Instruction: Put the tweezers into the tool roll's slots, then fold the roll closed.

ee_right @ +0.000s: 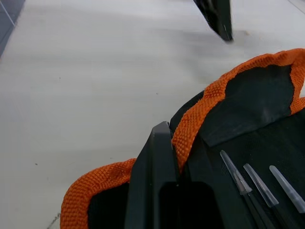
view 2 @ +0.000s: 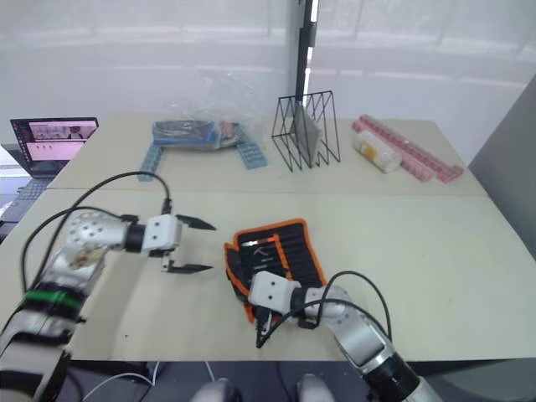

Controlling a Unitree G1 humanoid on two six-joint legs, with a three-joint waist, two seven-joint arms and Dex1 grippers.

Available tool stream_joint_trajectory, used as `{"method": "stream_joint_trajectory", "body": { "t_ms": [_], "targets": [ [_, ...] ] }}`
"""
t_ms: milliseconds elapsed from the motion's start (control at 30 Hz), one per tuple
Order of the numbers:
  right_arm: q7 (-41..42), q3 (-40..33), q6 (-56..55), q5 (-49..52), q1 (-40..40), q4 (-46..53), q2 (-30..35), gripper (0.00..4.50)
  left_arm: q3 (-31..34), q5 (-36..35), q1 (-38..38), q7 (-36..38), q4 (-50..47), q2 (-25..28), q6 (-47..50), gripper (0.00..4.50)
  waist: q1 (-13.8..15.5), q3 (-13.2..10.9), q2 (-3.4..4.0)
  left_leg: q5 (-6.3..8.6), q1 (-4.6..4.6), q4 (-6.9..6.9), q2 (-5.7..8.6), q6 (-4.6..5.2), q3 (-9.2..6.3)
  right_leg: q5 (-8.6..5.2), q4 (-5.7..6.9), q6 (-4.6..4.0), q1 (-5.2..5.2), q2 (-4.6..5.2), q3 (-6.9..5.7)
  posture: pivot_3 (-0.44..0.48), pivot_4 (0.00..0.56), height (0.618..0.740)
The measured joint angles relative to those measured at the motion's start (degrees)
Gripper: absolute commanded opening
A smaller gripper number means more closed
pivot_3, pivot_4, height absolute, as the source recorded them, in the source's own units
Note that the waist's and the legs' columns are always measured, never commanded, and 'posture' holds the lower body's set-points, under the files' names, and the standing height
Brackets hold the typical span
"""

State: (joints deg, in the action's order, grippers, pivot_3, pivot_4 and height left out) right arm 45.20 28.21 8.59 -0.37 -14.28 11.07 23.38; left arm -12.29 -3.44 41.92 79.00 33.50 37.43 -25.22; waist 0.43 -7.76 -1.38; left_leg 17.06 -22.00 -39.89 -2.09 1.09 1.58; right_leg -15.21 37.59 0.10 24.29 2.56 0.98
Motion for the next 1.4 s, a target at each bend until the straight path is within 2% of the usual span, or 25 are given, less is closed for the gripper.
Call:
{"method": "stream_joint_trajectory", "body": {
  "t_ms": [100, 300, 433, 767, 967, 1133, 1267, 1400],
  "targets": [
    [-1.2, 0.0, 0.49, -0.75, 1.2, 1.2, -0.34, 0.05, -2.92, 3.51, 7.97, 2.4, 13.92, -4.13, -9.74, 4.5, -0.26, -0.02, -0.03, 0.0, -0.04, -0.02, 0.0, 0.01, -0.02, -0.01, 0.01, 0.04, 0.02, 0.0, 0.0, 0.0, 0.15, 0.725],
    [-2.68, 0.0, 1.69, -1.88, 2.11, 2.89, -0.37, 0.05, -4.55, 5.65, 13.65, 7.41, 26.73, -7.78, -18.92, 4.5, -0.47, -0.03, -0.05, 0.0, -0.07, -0.05, 0.01, 0.02, -0.03, -0.01, 0.04, 0.05, 0.04, 0.01, 0.0, 0.0, 0.15, 0.725],
    [-3.33, -0.04, 2.48, -2.44, 2.35, 3.26, -0.34, 0.0, -4.55, 5.73, 14.96, 9.13, 29.9, -9.23, -21.49, 3.36, -0.38, -0.03, -0.05, 0.0, -0.08, -0.13, 0.01, 0.02, -0.05, -0.01, 0.05, 0.08, 0.01, 0.02, -0.01, 0.0, 0.15, 0.725],
    [-4.69, -0.04, 3.26, -3.44, 3.58, 4.63, -0.37, 0.0, -4.69, 7.91, 15.45, 10.95, 32.38, -9.98, -24.94, 0.04, -0.3, -0.03, -0.05, 0.01, -0.1, -0.21, 0.01, 0.02, -0.08, 0.0, 0.1, 0.1, 0.0, 0.02, -0.02, 0.0, 0.15, 0.725],
    [-4.69, -0.03, 3.24, -4.59, 3.4, 4.62, -0.14, 0.0, -4.75, 8.62, 14.97, 11.65, 32.11, -9.02, -25.66, 0.01, -0.32, -0.03, -0.05, 0.01, -0.09, -0.23, 0.01, 0.02, -0.09, 0.0, 0.13, 0.1, 0.0, 0.03, -0.02, 0.0, 0.15, 0.725],
    [-4.6, -0.1, 2.92, -5.43, 3.13, 4.69, 0.93, 0.0, -4.35, 5.95, 10.24, 12.31, 25.96, -7.26, -23.13, 0.01, -0.47, -0.03, -0.05, 0.01, -0.06, -0.22, 0.0, 0.02, -0.15, 0.0, 0.26, 0.1, 0.0, 0.03, -0.01, 0.0, 0.15, 0.725],
    [-4.63, -0.52, 1.41, -6.88, 2.66, 5.12, 3.11, 0.0, -3.86, 1.14, 1.67, 12.4, 11.64, -3.93, -15.36, 0.01, -0.68, -0.03, -0.04, 0.01, -0.03, -0.22, -0.02, 0.02, -0.48, 0.0, 0.4, 0.1, 0.0, 0.05, 0.04, 0.0, 0.15, 0.725],
    [-4.86, -2.0, -1.46, -8.54, 1.51, 4.29, 4.86, 0.0, -2.8, -4.42, -11.39, 10.14, -13.18, 1.45, 3.05, 0.01, -1.18, -0.04, -0.03, 0.01, -0.02, -0.21, -0.08, 0.02, -0.62, 0.0, 0.45, 0.1, 0.01, 0.03, 0.05, 0.0, 0.15, 0.725]
  ]
}}
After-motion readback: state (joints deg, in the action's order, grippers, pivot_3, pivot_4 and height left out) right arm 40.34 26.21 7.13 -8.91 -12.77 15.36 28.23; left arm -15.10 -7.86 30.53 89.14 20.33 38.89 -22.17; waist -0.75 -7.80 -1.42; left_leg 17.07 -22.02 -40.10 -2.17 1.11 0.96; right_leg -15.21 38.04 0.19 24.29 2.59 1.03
